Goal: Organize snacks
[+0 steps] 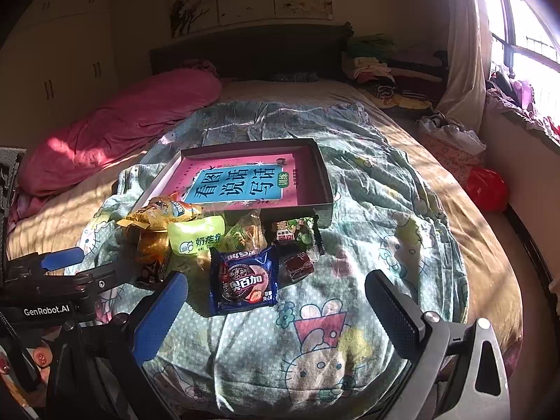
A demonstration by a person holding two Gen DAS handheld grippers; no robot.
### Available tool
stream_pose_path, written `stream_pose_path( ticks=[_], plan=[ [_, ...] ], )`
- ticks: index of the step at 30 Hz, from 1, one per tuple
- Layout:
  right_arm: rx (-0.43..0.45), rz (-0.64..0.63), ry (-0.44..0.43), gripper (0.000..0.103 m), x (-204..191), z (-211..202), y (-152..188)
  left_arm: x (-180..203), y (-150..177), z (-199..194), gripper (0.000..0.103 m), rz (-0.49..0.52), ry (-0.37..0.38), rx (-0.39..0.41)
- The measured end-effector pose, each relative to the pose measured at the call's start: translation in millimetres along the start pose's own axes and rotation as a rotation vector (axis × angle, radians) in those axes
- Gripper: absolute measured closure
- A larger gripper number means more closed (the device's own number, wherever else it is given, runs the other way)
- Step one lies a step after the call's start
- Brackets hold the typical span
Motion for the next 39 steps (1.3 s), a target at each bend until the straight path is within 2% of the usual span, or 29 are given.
stream_pose_path(
  ticks=[39],
  plan=[
    [-0.001, 0.004, 0.000, 0.001, 1.6, 1.7, 1.3, 1.9, -0.8, -1.1, 0.002, 0.004, 0.003, 0.005]
  ],
)
Point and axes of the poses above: each gripper's, at about its wrist camera, not at the fingertips, and z roughly the way its jaws point, x to its right, y to its underside, the point moved 10 cm from there along z, roughly the way its jaws point, and after that the axes turned 4 degrees about -y, right-handed, at the moved point
